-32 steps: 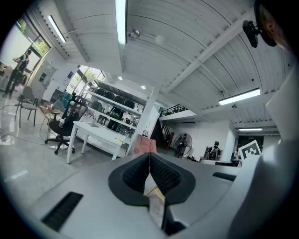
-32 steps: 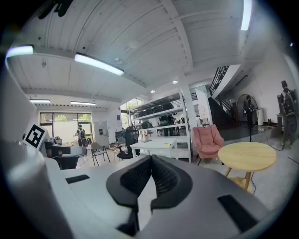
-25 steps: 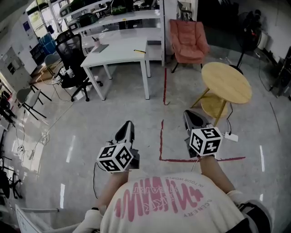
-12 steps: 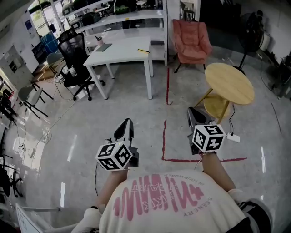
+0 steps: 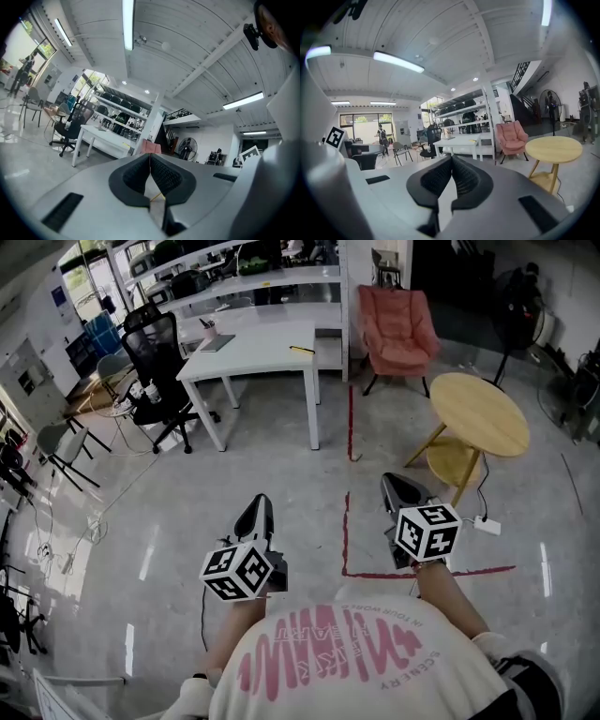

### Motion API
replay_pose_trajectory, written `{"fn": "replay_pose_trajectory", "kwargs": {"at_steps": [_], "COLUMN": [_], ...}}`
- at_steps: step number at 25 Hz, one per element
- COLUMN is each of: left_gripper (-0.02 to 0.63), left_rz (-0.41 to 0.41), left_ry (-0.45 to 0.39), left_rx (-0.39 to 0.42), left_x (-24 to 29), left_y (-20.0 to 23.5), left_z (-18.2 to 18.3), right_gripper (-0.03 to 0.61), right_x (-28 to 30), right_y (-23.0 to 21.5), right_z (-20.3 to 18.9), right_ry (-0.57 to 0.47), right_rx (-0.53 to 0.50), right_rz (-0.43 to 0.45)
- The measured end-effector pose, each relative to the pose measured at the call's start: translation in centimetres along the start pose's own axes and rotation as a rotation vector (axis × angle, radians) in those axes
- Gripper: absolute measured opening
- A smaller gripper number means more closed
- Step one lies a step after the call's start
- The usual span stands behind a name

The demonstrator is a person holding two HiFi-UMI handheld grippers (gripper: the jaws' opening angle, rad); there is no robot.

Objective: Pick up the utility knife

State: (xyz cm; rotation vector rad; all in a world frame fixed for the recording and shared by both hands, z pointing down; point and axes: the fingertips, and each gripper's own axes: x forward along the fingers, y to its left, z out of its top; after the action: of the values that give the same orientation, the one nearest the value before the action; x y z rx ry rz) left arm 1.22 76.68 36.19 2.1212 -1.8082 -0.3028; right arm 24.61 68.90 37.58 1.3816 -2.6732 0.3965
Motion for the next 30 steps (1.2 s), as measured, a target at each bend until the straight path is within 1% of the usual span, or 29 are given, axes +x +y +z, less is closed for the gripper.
{"fn": "replay_pose_trajectory", "kwargs": {"at_steps": [2, 4, 7, 9, 13, 17, 22, 30], "left_gripper": [0.025, 0.025, 0.025, 0.025, 0.025, 0.025, 0.025, 0.025], "left_rz": [0.022, 0.035, 0.038, 0.042, 0.062, 0.061, 0.063, 0.085], "left_ry": [0.002, 0.002, 0.018, 0.033, 0.042, 0.035, 0.008, -0.068], "left_rx": [-0.041, -0.064, -0.063, -0.066, -0.079, -0.061, -0.051, -0.035], "left_x": [0.5, 1.3, 3.5, 6.1, 13.4, 22.4, 32.9, 46.0], "left_y": [1.6, 2.7, 3.8, 4.7, 6.4, 6.7, 6.4, 7.3], "left_z": [-0.5, -0.4, -0.4, -0.6, -0.4, 0.5, 3.0, 6.6], "right_gripper": [0.012, 0.012, 0.012, 0.012, 0.012, 0.012, 0.012, 0.011], "right_x": [1.1, 2.2, 4.6, 7.2, 13.6, 20.8, 29.2, 39.7], "right_y": [0.1, 0.0, -1.0, -2.4, -6.3, -11.4, -17.5, -25.7], "right_z": [-1.0, -0.8, -0.2, 0.1, 1.2, 3.4, 7.9, 14.6], "right_ry": [0.036, 0.049, 0.054, 0.058, 0.073, 0.078, 0.054, -0.013], "right_rx": [-0.023, -0.03, -0.019, -0.016, -0.018, 0.012, 0.034, 0.01], "right_rz": [-0.01, -0.013, -0.016, -0.019, -0.009, 0.016, 0.06, 0.1]}}
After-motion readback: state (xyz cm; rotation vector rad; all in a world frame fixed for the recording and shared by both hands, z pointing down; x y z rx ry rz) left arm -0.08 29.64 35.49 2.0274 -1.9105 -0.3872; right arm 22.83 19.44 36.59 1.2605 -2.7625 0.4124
